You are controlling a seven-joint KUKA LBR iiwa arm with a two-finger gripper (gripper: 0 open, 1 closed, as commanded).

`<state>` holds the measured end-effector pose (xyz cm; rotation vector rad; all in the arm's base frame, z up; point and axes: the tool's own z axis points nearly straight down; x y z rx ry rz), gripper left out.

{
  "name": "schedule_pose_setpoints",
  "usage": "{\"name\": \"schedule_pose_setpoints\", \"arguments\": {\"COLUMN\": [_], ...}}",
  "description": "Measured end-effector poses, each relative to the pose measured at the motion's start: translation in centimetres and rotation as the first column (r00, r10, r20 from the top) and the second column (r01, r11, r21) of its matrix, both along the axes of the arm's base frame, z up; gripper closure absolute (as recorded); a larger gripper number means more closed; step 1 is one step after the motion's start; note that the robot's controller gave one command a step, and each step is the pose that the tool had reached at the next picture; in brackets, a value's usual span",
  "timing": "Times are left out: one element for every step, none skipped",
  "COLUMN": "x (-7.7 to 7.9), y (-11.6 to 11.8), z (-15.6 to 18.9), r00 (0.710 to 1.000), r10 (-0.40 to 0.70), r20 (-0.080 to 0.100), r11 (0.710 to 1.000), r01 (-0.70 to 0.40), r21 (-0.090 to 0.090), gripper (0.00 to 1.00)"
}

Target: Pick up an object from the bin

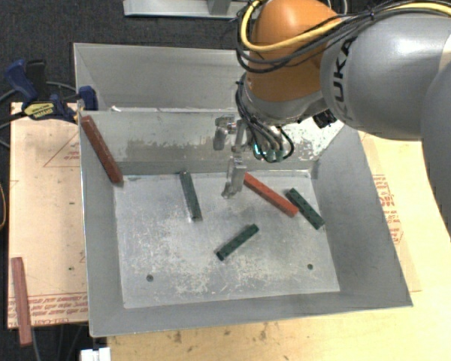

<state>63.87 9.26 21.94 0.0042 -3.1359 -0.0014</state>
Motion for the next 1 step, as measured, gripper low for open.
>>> {"name": "schedule_pose_setpoints", "arguments": {"x": [-1.05], "y": [-8.14], "z": [-8.0], "r00": [1.0], "r10": [-0.03], "r20": [-0.001], "r11": [1.0], "r01": [0.03], "r21": [-0.003], "gripper": [0.0]}}
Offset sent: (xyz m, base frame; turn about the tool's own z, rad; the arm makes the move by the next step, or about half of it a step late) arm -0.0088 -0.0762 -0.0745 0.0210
